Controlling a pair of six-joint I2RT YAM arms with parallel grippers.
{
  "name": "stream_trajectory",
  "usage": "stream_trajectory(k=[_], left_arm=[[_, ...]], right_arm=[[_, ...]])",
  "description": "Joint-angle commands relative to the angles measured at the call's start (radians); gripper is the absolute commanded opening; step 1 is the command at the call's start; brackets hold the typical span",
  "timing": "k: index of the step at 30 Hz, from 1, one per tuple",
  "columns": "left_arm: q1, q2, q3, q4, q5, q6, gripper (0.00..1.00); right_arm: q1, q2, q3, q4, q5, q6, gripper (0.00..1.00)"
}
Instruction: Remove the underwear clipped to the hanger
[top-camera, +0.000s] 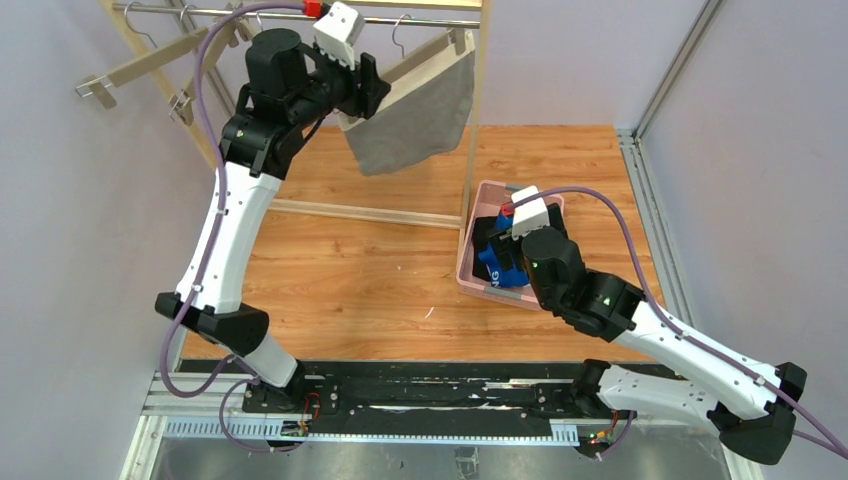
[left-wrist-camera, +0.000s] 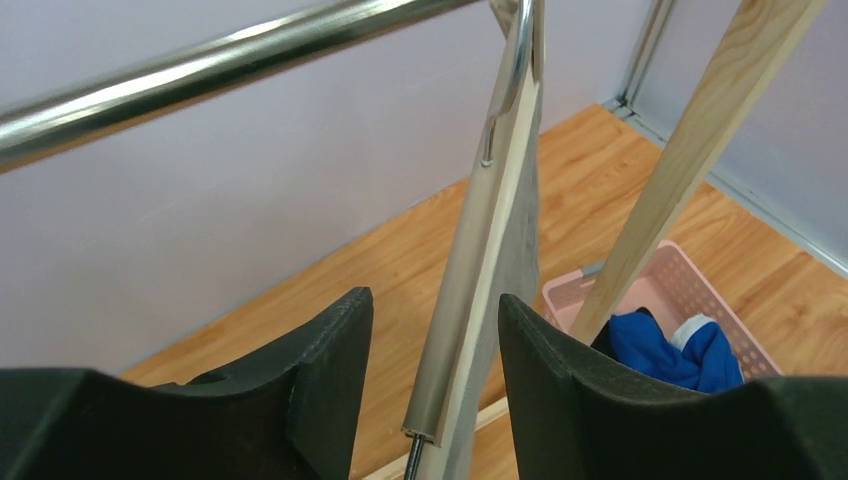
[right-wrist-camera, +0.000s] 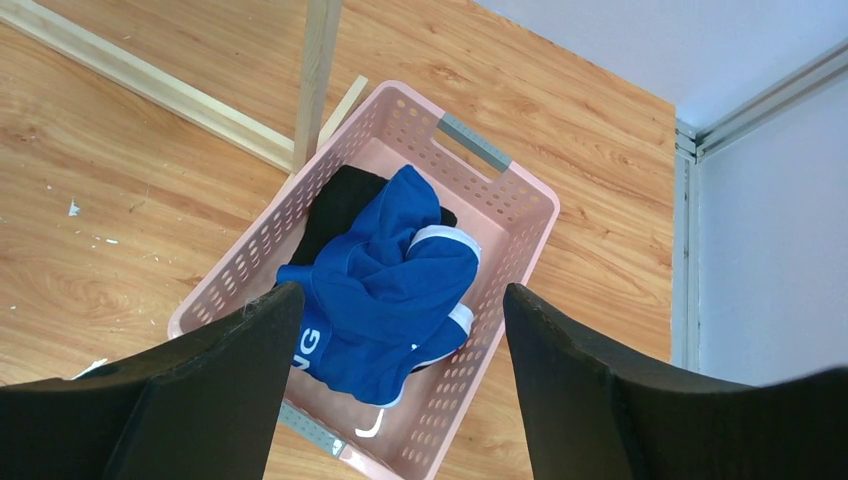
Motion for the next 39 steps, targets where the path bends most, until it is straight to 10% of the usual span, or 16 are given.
stream_trajectory(k=[1,8,13,22,39], left_arm=[[-0.029,0.027,0.016,0.05,0.023,0.023,0.57],[-0.04,0.027,-0.013,0.072,0.006,0.019,0.52],[-0.04,0.016,-0.041,0.091,0.007,0.005,0.21],[-0.04,-0.003,-0.085,0.139,0.017,-0.04,0.02],[-0.039,-0.138,-0.192,0.313,-0.014,-0.081,0.0]], right_arm=[[0.01,-0.023,-0.02,0.042,-0.013,-0.014,0.75],[0.01,-0.029,-0.033,0.043,-0.007,-0.012,0.75],[0.01,-0.029,-0.042,0.045,-0.011,-0.008,0.75],[0.01,-0.046,-0.062,0.047,0.0,0.005,0.75],[0.01,-0.073,-0.127,0.073,-0.001,0.017,0.76]])
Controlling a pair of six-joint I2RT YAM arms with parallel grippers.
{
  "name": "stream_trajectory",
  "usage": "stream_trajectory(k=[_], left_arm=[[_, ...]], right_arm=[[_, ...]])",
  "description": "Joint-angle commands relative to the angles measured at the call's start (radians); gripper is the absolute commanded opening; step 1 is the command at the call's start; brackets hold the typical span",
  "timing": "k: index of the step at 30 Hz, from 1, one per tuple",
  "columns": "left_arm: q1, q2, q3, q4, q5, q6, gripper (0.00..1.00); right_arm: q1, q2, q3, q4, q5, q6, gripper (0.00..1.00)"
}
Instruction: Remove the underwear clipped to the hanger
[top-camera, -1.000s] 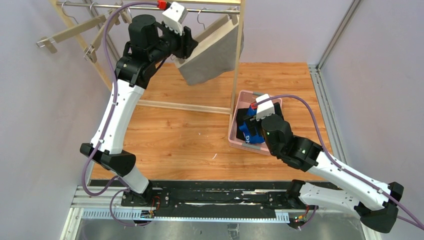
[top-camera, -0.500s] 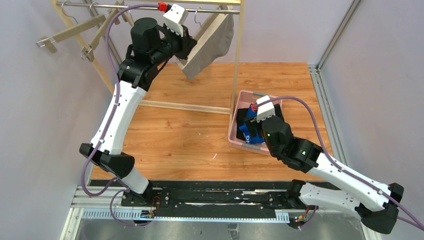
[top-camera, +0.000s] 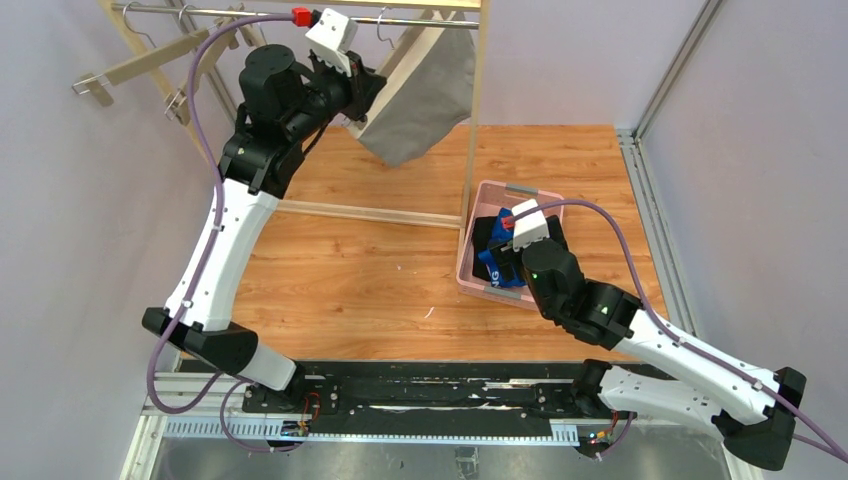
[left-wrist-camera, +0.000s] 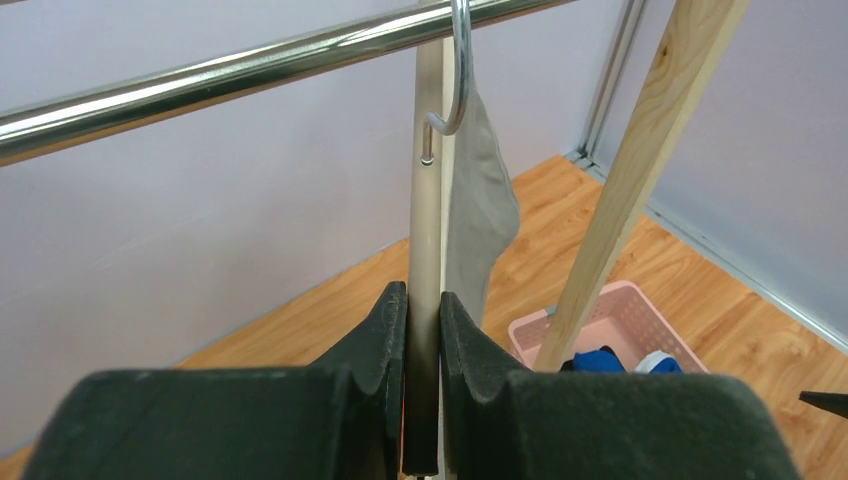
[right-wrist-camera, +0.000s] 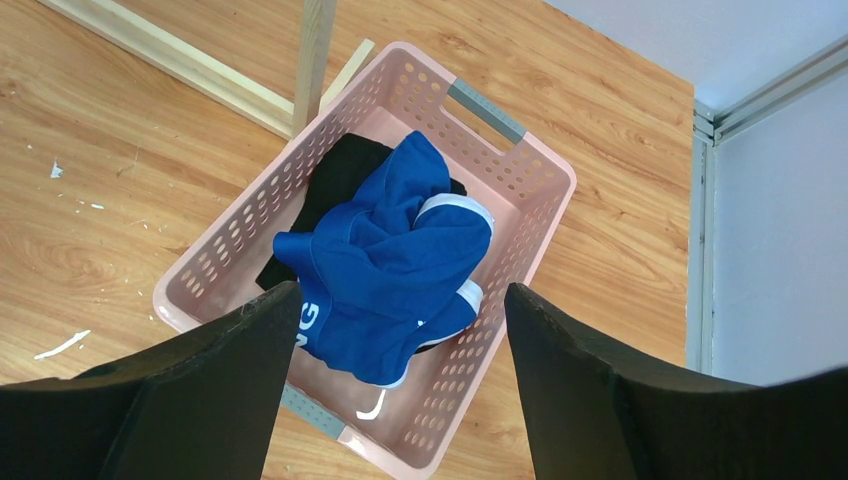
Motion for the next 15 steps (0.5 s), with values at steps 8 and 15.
stream_trajectory(k=[8,15], left_arm=[[-0.006,-0.13,-0.092,0.061,-0.012,0.003,0.0],[-0.006,-0.214,-0.206,0.04,-0.013,0.016,0.0]], right_arm=[[0.01,-0.02,-0.023,0.057,0.017,0.002,0.76],[0.01,-0.011,-0.038,0.083,0.035,-0.007,0.77]])
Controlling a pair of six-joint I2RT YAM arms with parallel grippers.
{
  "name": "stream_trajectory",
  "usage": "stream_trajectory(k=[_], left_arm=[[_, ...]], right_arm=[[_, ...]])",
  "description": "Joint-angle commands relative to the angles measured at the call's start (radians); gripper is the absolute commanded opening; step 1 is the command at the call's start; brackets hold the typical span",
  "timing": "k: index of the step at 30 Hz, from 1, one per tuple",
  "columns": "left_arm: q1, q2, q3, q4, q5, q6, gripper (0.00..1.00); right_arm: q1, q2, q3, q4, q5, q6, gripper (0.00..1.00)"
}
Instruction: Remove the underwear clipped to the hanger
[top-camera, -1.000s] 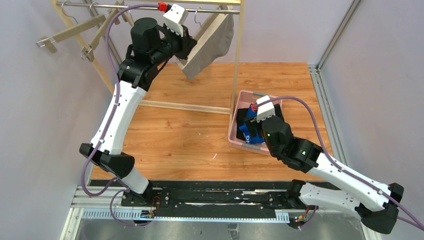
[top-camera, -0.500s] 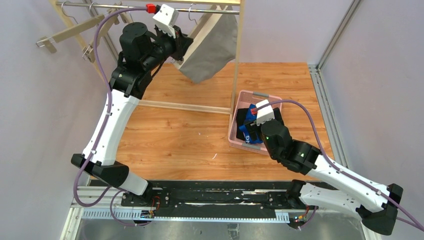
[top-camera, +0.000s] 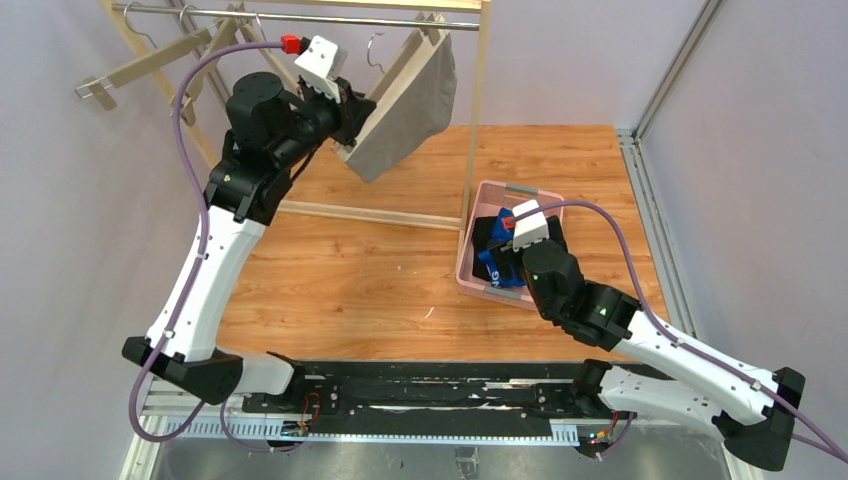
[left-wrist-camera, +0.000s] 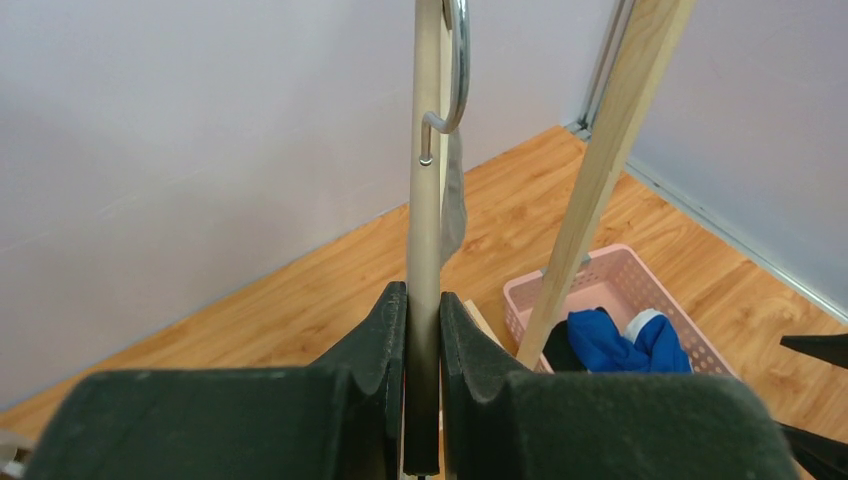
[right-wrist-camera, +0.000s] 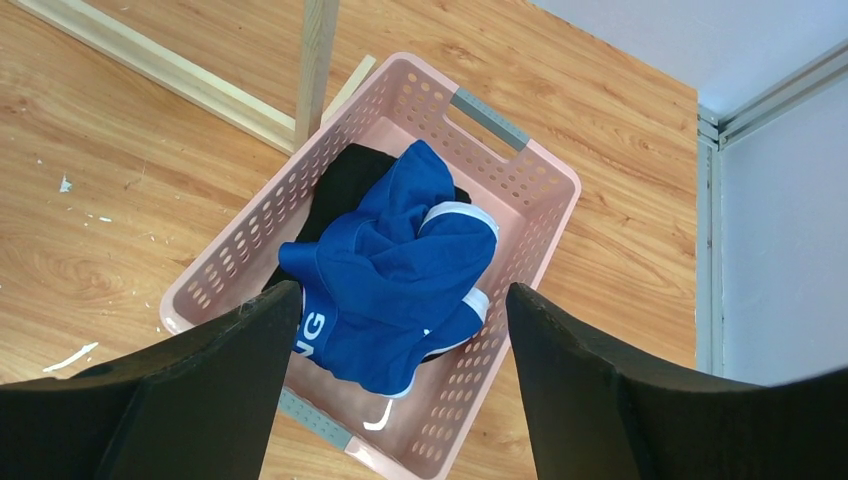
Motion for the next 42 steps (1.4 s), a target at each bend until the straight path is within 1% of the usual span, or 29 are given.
stream_trajectory(k=[1,4,7,9,11,13,15,17,19,20,22,26,30,33,36,39,40,42], left_arm=[[-0.006,-0.067,-0.048,0.033,-0.01,0.017,0.0],[-0.006,-0.075,-0.085,-0.021,-0.022,0.038,0.0],[-0.005,-0.105,-0.156,-0.06,-0.017,0.05,0.0],[-0.007,-0.153,-0.235,-0.055,-0.015,0.05,0.0],[-0.008,-0.209,-0.305,-0.065,-0.012,0.049,0.0],[-0.007,-0.264,-0.36,-0.1,-0.002,0.056,0.0],[-0.009,-0.315,-0.403,-0.148,0.018,0.074,0.0],[-0.009,-0.368,-0.453,-0.197,0.048,0.092,0.0],[-0.009,-0.404,-0.499,-0.238,0.104,0.097,0.0],[-0.009,-0.422,-0.527,-0.245,0.143,0.097,0.0],[-0.009,-0.463,-0.576,-0.246,0.214,0.098,0.0],[-0.008,-0.543,-0.646,-0.258,0.271,0.112,0.0],[-0.008,-0.584,-0.643,-0.317,0.317,0.155,0.0],[-0.009,-0.609,-0.641,-0.318,0.32,0.156,0.0],[-0.008,-0.618,-0.636,-0.318,0.364,0.152,0.0],[-0.009,-0.629,-0.643,-0.318,0.439,0.158,0.0],[-0.008,-0.633,-0.645,-0.318,0.458,0.163,0.0],[-0.009,-0.64,-0.648,-0.319,0.48,0.168,0.0]], right_arm=[[0.01,-0.007,-0.019,0.051,0.036,-0.01,0.78],[0.009,-0.004,-0.01,0.063,0.044,-0.02,0.81],[-0.008,0.002,0.009,0.069,0.056,-0.027,0.87],[-0.056,0.006,0.019,0.068,0.011,-0.024,0.89],[-0.115,0.007,0.025,0.067,-0.069,-0.015,0.9],[-0.198,0.009,0.036,0.076,-0.201,-0.002,0.91],[-0.314,0.025,0.057,0.087,-0.406,0.015,0.92],[-0.45,0.068,0.097,0.096,-0.709,0.029,0.92],[-0.552,0.131,0.145,0.097,-0.948,0.027,0.92],[-0.574,0.163,0.169,0.097,-1.03,0.014,0.92],[-0.583,0.218,0.206,0.097,-1.146,-0.011,0.91],[-0.586,0.261,0.239,0.157,-1.317,-0.012,0.89],[-0.606,0.273,0.316,0.18,-1.536,-0.029,0.89],[-0.634,0.284,0.371,0.178,-1.701,-0.033,0.89],[-0.66,0.289,0.383,0.204,-1.859,-0.034,0.89],[-0.67,0.309,0.383,0.271,-2.012,-0.003,0.89],[-0.67,0.321,0.383,0.303,-2.065,0.029,0.89],[-0.67,0.346,0.38,0.372,-2.109,0.088,0.9]])
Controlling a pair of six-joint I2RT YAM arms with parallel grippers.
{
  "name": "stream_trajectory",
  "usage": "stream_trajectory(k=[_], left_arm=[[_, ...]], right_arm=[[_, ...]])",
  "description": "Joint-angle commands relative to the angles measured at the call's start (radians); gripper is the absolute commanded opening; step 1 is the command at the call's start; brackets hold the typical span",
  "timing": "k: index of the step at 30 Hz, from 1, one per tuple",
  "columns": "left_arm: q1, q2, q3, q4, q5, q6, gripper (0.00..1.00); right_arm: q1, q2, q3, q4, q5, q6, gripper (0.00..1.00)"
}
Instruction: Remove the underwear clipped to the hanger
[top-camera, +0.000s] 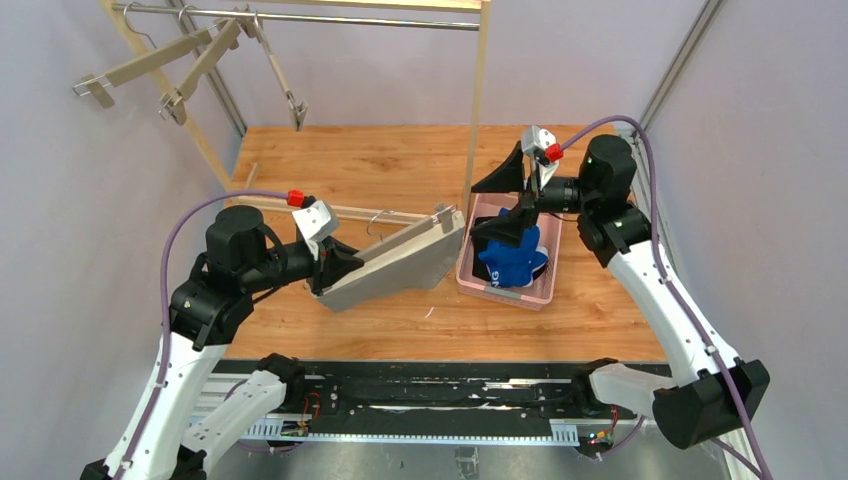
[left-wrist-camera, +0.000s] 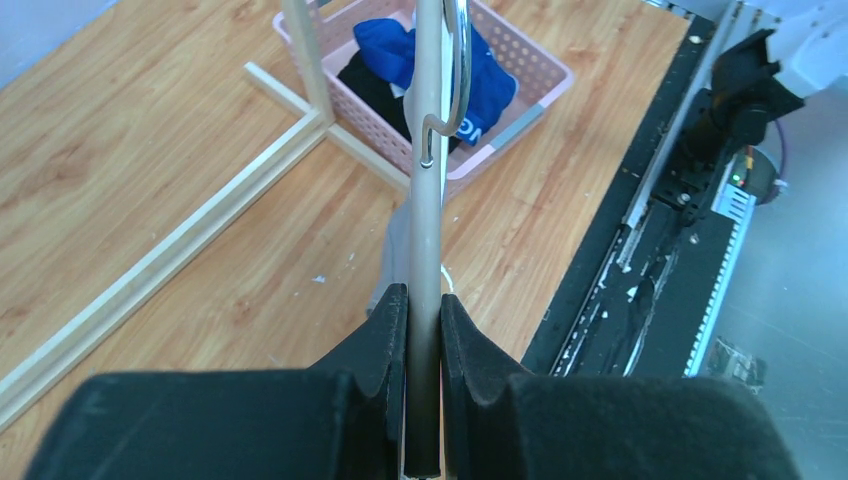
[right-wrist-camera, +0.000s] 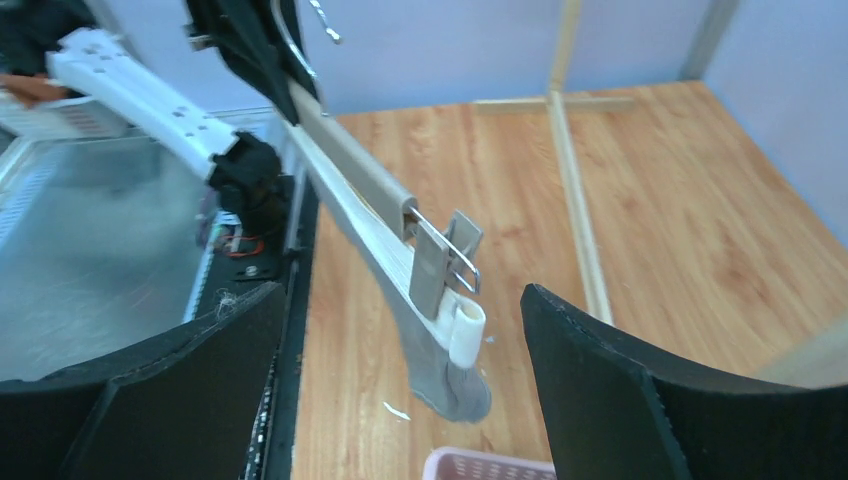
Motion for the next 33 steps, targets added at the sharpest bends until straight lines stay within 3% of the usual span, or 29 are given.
stream_trajectory(k=[1,10,13,18,30,33], left_arm=[[-0.008,-0.022,0.004,0.022,0.114,0.023,0.0],[-0.008,-0.035,0.004,0.023,0.198,0.01,0.0],[-0.008,-0.037,-0.004,0.022,0.193,0.009,0.0],[-0.009,-0.037,-0.021,0.027,0.164,0.012,0.0],[-0.008,-0.046,-0.024,0.05,0.148,0.004,0.0],[-0.009,-0.045,-0.025,0.055,0.142,-0.001,0.0]], right_arm=[[-0.018,0.056,0.009,0.17,-0.249,0.128,0.9],[-0.014,0.091,-0.022,0.329,-0.21,0.273,0.89],[-0.005,0.098,-0.031,0.368,-0.192,0.315,0.85],[0.038,0.122,-0.038,0.371,-0.172,0.341,0.73],[0.123,0.128,-0.071,0.332,-0.138,0.313,0.74],[0.137,0.131,-0.074,0.32,-0.129,0.306,0.69]])
